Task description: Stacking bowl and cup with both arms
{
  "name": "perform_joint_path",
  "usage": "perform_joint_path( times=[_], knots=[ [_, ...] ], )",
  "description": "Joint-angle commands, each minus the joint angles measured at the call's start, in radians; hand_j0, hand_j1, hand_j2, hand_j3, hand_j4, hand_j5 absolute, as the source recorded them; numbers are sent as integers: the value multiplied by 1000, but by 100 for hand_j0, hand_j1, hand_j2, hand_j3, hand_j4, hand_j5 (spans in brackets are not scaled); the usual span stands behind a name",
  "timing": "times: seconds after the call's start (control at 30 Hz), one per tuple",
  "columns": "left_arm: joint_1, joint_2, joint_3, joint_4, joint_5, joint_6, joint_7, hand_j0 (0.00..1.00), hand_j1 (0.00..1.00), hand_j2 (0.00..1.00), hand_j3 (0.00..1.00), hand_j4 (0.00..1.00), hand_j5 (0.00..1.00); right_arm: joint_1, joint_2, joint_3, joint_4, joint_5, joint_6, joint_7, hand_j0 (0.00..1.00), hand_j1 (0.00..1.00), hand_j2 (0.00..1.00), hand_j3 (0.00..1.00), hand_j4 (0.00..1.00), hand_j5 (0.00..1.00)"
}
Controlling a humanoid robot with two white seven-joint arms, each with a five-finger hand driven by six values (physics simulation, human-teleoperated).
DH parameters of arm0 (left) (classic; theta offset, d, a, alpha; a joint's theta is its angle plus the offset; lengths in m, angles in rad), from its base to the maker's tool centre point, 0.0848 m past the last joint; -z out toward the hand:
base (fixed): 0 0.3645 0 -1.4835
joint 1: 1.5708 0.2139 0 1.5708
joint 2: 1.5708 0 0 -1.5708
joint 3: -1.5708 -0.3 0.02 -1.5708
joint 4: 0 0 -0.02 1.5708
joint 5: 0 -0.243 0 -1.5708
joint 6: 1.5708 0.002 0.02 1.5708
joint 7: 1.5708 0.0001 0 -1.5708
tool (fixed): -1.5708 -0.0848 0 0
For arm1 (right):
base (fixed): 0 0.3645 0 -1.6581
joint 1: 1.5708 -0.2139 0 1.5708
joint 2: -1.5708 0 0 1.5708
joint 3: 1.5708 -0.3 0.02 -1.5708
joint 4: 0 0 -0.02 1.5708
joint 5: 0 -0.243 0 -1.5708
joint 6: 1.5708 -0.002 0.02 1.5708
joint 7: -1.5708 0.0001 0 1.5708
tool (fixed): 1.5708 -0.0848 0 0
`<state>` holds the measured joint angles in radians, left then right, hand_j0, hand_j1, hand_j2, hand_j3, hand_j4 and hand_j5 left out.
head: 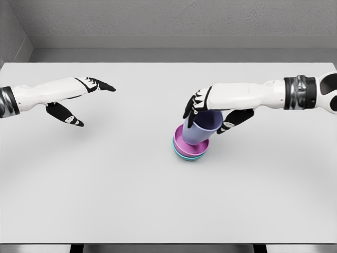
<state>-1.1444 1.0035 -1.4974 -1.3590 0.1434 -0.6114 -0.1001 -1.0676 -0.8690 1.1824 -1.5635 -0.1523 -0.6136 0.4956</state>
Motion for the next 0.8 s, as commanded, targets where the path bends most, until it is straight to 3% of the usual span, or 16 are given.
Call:
perform_joint_path(
  times=[0.0,0.13,0.37,0.57,0.77],
  knots=[
    [0,0,2,0,7,1,0,100,100,100,100,100,100,0,4,0,0,-7,3,0,61,61,61,61,61,61],
    [0,0,2,0,5,1,0,100,100,100,100,100,100,6,1,-10,0,-6,3,14,66,66,66,66,66,66],
    [0,0,2,0,5,1,0,100,100,100,100,100,100,6,1,-13,0,25,3,28,87,87,87,87,87,87],
    [0,-2,2,0,5,1,-1,100,100,100,100,100,100,6,13,-13,-1,31,3,28,88,88,88,88,88,88],
    [0,0,2,0,5,1,-1,100,100,100,100,100,100,6,30,-13,-3,54,3,29,96,96,96,96,96,96]
  ],
)
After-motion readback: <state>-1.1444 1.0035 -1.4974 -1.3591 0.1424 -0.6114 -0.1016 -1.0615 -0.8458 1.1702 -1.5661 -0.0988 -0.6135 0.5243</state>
